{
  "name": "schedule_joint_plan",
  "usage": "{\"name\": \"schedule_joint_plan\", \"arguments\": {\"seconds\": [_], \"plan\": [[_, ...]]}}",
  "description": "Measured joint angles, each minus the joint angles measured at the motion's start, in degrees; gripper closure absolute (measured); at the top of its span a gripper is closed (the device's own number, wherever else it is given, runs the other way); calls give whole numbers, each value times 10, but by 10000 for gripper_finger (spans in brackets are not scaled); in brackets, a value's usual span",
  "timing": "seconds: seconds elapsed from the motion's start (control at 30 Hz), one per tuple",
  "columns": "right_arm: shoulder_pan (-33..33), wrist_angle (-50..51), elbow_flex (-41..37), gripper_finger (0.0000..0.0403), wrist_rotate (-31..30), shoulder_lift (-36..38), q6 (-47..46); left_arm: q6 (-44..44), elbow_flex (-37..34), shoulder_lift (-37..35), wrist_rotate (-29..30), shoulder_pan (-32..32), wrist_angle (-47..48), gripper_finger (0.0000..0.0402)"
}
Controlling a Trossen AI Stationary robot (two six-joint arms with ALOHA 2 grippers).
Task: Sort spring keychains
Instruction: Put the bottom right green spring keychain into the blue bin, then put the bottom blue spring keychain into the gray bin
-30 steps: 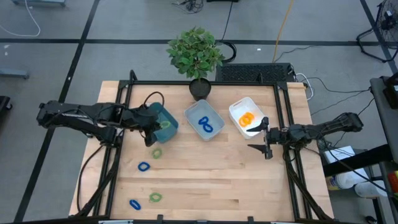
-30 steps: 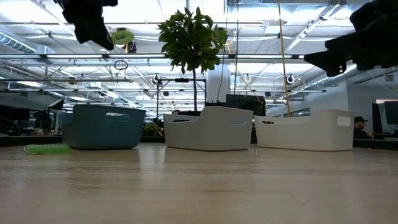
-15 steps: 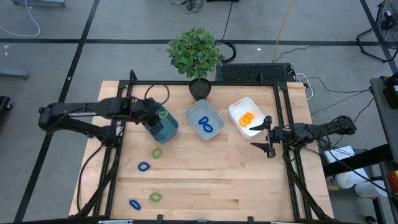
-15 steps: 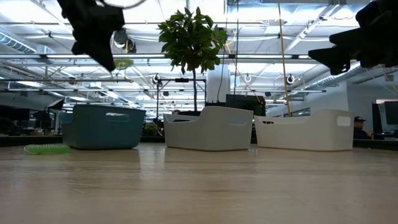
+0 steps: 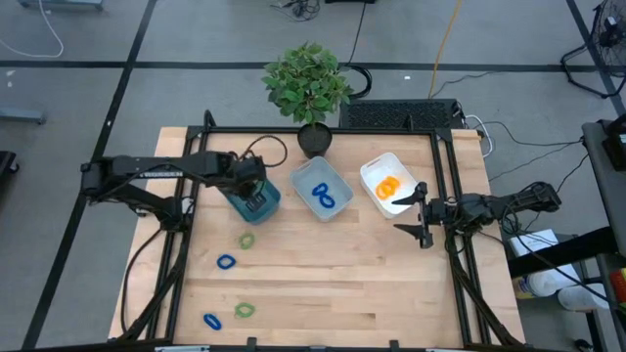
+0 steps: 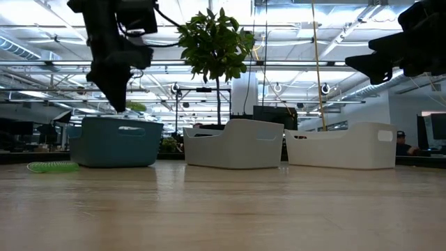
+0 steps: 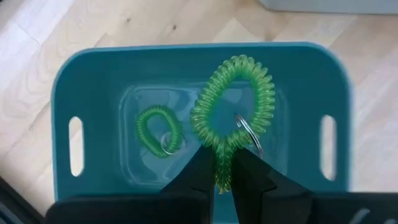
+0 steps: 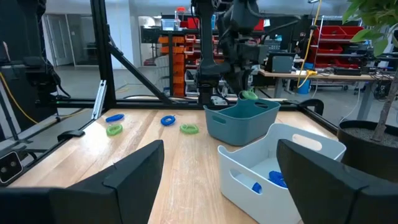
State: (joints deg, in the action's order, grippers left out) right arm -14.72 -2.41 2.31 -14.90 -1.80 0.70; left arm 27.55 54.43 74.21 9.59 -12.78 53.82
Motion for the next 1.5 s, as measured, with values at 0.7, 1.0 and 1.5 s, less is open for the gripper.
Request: {"name": "schedule_joint_plan", "arguments": {"seconds": [0.7,1.0,1.5], "plan": [[0,-8,0,105,0,0,0,-16,-111,59,14,5,-109,372],[0,-8,0,105,0,0,0,-35,-121,59,-6,5,-146,274],[0,-8,0,105,0,0,0,-31,-120,12,-49,19,-144,30]]}}
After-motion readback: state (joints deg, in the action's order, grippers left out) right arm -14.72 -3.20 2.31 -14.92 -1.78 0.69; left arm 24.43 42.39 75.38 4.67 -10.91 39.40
